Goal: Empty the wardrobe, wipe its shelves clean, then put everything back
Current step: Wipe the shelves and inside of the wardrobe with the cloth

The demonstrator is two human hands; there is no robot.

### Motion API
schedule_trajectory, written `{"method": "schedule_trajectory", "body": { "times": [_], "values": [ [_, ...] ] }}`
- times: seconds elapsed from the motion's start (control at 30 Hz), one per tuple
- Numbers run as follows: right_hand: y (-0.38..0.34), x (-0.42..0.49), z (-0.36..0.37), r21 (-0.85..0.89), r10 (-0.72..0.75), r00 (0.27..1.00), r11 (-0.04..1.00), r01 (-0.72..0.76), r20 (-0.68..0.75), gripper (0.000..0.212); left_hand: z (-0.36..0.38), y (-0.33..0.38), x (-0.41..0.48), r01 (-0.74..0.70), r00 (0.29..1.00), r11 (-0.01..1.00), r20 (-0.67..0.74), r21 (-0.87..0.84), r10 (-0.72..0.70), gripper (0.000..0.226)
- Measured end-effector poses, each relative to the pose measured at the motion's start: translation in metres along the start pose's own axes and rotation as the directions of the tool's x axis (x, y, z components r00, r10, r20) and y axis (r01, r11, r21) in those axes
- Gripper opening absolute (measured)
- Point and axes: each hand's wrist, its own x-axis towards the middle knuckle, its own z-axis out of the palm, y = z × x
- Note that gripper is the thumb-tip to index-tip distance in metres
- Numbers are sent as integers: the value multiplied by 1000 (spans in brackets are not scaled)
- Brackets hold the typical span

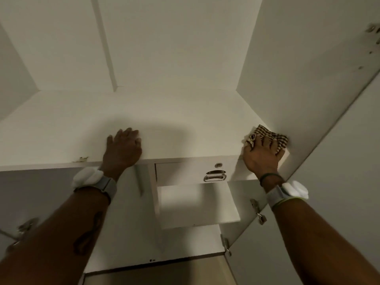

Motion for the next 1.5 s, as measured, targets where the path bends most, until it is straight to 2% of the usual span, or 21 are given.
{"method": "schedule_trajectory", "body": {
  "times": [0.07,0.13,0.27,0.33,0.43,0.47,0.53,0.63,0.77,0.9,1.0,1.07,1.13,1.23,1.33,1.4,1.5],
  "values": [
    [-34,-16,6,-21,-32,999,999,31,-26,65,-2,1,0,-3,999,1000,34,9,3,52],
    [-81,-39,14,-26,-163,983,987,161,-85,66,-6,0,-1,-8,998,1000,55,14,7,52],
    [-191,-95,26,70,-467,870,874,482,-160,55,-17,-3,-1,-43,994,998,94,-36,47,51],
    [-242,-122,31,139,-603,790,778,613,-111,53,-25,-10,3,-32,994,989,99,-143,47,47],
    [-300,-128,40,216,-679,733,722,657,40,69,-45,-34,13,17,997,951,82,-309,9,33],
    [-315,-117,42,206,-680,726,728,654,100,72,-51,-49,18,29,998,953,62,-303,-11,32],
    [-346,-82,49,210,-669,722,742,637,176,65,-66,-91,29,58,998,969,36,-240,-50,38],
    [-398,-27,64,189,-593,765,805,562,250,67,-87,-175,60,68,995,993,73,-92,-61,45],
    [-436,33,82,170,-466,835,885,434,293,70,-109,-246,84,102,989,988,94,113,-113,56],
    [-504,48,101,139,-218,930,973,184,296,71,-103,-285,85,94,988,986,112,136,-109,66],
    [-570,28,106,127,-186,923,980,152,336,71,-96,-286,80,62,997,992,44,107,-67,66],
    [-618,10,110,171,-270,894,960,222,357,69,-94,-288,81,59,998,993,14,99,-60,66],
    [-664,-6,117,205,-405,843,913,352,355,71,-93,-287,81,54,998,993,5,103,-55,69],
    [-726,-33,126,273,-632,685,775,570,364,73,-94,-286,81,42,999,991,5,130,-43,80],
    [-767,-54,129,349,-752,558,658,667,350,70,-100,-288,80,-18,996,965,93,260,-6,81],
    [-774,-58,131,359,-776,541,630,689,326,70,-102,-289,81,-30,991,960,133,279,-8,80],
    [-763,-45,131,341,-797,522,603,721,305,67,-93,-293,85,16,999,979,47,205,-26,82]
  ]
}}
